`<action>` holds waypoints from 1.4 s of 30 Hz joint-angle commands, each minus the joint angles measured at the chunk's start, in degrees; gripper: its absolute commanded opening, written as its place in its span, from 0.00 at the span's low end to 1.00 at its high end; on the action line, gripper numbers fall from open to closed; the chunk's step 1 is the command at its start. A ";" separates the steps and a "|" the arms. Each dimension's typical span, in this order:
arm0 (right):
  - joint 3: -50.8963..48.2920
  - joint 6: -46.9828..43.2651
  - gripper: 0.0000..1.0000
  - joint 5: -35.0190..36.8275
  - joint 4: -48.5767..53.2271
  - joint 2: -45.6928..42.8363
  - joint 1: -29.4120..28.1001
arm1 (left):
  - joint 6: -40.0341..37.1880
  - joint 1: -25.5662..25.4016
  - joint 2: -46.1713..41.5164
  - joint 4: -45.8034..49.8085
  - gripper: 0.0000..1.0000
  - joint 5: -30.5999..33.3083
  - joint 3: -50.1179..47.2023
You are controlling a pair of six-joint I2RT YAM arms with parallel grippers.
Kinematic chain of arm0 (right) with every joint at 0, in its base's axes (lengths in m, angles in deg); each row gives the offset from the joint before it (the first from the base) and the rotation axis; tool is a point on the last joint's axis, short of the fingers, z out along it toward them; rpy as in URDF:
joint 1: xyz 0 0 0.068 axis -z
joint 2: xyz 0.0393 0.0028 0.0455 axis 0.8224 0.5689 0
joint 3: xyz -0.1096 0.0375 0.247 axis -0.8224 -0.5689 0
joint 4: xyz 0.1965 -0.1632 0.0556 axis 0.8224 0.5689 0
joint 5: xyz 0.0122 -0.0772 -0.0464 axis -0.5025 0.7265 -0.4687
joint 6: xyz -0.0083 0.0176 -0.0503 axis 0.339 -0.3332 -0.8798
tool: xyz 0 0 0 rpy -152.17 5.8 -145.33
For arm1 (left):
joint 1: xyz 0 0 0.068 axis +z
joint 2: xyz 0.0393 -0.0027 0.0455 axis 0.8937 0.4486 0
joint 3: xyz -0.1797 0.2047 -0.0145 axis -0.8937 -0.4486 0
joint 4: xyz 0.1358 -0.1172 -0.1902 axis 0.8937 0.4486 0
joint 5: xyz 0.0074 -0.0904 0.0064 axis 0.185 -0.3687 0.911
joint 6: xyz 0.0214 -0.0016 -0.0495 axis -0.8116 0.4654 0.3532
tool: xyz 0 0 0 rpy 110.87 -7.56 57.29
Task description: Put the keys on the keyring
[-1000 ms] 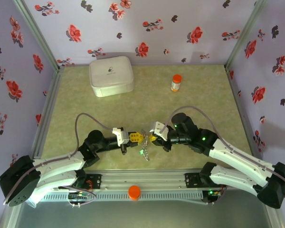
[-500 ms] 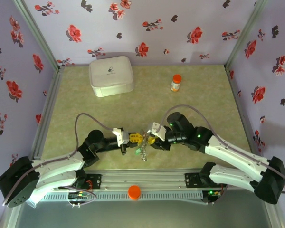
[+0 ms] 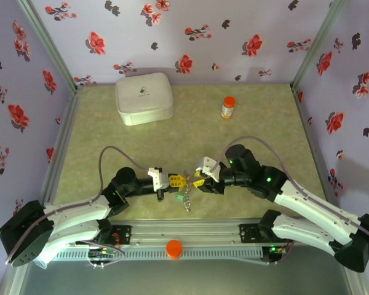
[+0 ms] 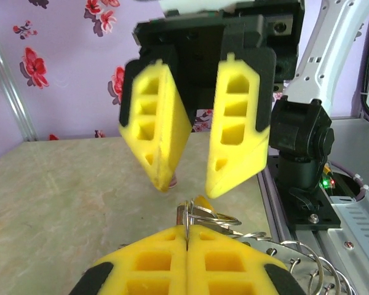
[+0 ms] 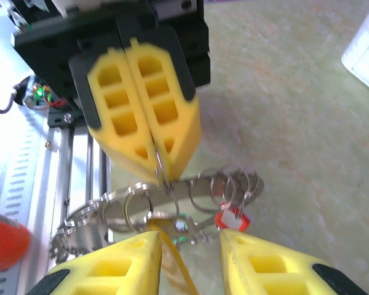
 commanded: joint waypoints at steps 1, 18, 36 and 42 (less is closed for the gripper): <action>0.57 2.17 0.28 -5.10 -6.82 0.08 -0.23 | -1.90 0.40 -0.41 -1.46 0.00 -1.62 2.46; -0.59 0.65 0.15 -6.60 -6.94 5.79 -0.43 | -0.83 0.23 -0.45 -1.47 0.00 -3.45 2.72; 7.47 -8.05 0.00 0.49 6.40 12.14 -0.64 | -2.92 0.04 0.20 3.97 0.22 4.76 2.15; 12.85 -12.36 0.00 3.35 14.39 15.10 -2.99 | -7.41 0.04 -0.02 18.27 0.22 5.37 6.70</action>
